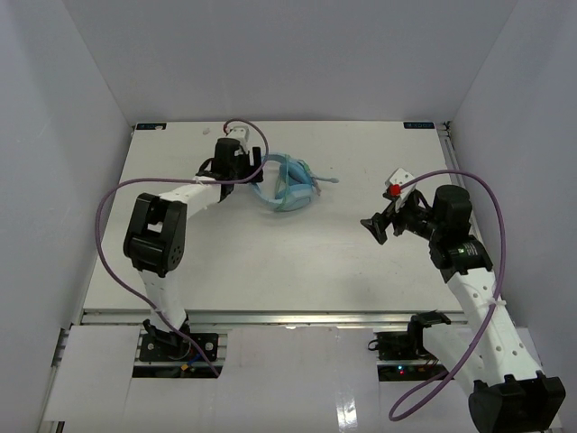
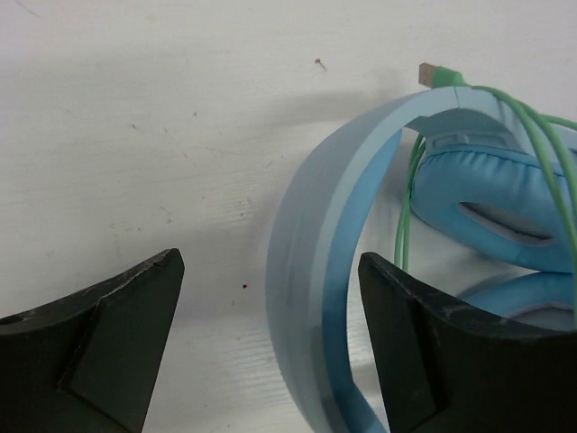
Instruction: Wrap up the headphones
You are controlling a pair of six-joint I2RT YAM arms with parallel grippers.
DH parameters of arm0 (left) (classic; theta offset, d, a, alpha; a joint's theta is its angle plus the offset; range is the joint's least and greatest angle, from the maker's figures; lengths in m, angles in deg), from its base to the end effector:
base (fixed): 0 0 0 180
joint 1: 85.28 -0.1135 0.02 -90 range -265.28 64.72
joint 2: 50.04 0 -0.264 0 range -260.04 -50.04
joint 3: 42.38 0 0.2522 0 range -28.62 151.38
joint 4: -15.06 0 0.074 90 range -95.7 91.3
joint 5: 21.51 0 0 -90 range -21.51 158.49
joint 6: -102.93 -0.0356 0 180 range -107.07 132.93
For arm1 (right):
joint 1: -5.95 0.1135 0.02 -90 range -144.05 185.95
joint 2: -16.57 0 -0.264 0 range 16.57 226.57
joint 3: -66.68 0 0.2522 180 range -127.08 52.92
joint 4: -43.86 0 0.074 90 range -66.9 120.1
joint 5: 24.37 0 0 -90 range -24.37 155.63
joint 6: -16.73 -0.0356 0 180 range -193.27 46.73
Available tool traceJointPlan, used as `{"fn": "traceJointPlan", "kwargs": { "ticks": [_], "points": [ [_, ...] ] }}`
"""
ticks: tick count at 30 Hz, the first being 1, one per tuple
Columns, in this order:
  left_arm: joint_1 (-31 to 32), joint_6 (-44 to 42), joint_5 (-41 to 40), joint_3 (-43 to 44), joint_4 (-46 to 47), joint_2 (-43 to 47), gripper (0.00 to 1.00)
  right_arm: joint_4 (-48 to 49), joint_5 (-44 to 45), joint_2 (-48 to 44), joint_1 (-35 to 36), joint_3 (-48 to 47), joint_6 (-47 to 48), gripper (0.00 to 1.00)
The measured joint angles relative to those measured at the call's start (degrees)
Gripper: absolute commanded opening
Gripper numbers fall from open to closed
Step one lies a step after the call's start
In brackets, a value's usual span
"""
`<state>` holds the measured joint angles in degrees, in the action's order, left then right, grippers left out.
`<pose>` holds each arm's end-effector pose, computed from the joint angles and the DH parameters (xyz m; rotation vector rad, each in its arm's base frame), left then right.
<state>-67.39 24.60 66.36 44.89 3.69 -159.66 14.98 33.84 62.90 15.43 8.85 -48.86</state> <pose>0.4125 -0.1318 0.2054 0.0962 2.1680 -0.2571 0.1787 0.0489 0.3236 -0.8857 1.6135 0.3367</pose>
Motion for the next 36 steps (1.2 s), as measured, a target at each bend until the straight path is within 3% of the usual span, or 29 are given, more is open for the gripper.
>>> {"fn": "traceJointPlan", "kwargs": {
  "ticks": [5,17,20,27,31,36],
  "points": [
    [-0.81,-0.46,1.69,0.01,-1.17,6.09,0.93,-1.48,-0.15,-0.34,-1.44,0.0,-0.08,0.9],
    [-1.6,0.96,18.05,-0.47,-1.54,17.12,0.98,-1.99,1.47,-1.4,-3.16,-0.3,-4.96,0.9],
    [-1.6,1.97,20.52,-6.07,-1.8,26.46,0.98,-1.96,2.71,-1.66,-3.34,-0.66,-8.14,0.9],
    [-1.66,6.01,25.2,-23.25,-0.03,59.56,0.98,-1.94,7.64,-3.55,-3.57,-0.87,-15.45,0.9],
    [-1.64,7.66,25.96,-29.31,-3.99,75.86,0.98,-1.96,12.2,-5.49,-3.82,-0.9,-19.39,0.9],
    [-1.64,8.5,25.65,-31.93,-8.67,82.57,0.98,-1.96,14.83,-6.67,-3.97,-0.9,-21.15,0.9]
  ]
}}
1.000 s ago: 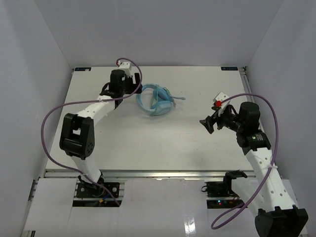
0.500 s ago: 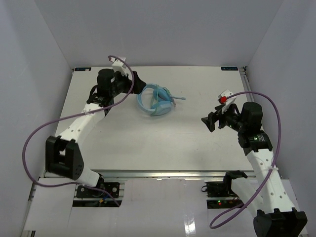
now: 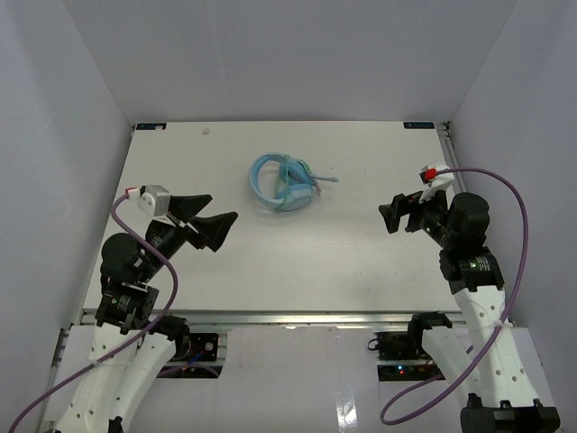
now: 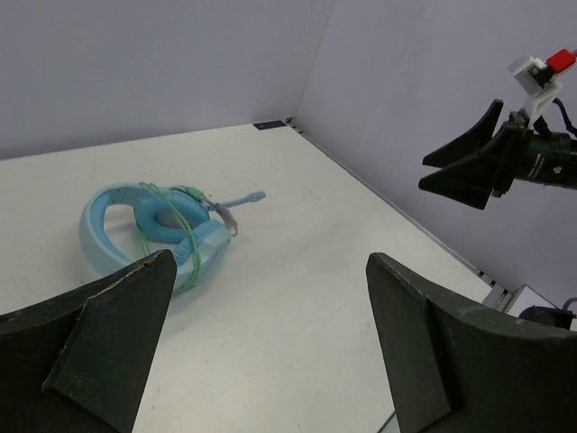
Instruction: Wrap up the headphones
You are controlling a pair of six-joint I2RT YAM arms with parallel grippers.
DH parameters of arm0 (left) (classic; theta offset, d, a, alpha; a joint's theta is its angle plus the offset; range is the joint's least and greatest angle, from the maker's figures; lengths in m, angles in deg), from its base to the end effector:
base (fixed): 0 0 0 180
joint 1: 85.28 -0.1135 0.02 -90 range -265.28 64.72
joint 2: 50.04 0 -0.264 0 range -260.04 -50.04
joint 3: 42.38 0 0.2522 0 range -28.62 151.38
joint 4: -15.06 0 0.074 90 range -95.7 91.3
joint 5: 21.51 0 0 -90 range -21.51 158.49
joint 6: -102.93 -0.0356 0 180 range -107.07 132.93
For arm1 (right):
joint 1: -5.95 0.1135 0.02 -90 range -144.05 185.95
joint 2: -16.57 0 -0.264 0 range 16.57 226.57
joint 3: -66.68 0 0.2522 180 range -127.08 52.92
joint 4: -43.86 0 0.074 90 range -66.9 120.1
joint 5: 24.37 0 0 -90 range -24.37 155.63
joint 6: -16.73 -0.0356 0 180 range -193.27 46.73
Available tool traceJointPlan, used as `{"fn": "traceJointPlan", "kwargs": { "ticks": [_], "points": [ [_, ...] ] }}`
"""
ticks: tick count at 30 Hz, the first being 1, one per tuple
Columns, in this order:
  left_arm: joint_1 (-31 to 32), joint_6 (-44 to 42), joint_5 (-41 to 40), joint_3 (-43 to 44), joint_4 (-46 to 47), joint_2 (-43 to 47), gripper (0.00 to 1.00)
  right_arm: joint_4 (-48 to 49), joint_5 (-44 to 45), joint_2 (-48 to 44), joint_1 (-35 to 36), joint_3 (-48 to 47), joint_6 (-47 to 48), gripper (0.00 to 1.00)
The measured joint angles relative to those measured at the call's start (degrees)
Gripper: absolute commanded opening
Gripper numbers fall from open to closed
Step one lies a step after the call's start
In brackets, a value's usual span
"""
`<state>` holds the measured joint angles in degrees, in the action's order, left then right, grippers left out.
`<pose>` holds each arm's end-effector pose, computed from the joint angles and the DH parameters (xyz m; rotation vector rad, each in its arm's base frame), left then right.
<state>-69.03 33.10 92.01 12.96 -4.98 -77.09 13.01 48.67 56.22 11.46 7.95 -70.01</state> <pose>0.1040 -0.0451 0.3684 0.2988 1.4599 -0.8097 0.1591 0.0258 0.3424 -0.3480 1.7419 0.2910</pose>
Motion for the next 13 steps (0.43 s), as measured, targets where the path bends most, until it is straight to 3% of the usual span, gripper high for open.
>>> {"fn": "traceJointPlan", "kwargs": {
  "ticks": [13],
  "points": [
    [0.0,0.02,0.28,-3.74,-7.75,1.4,0.98,-0.2,-0.78,-0.34,-0.65,-0.02,0.16,0.9]
  ]
}}
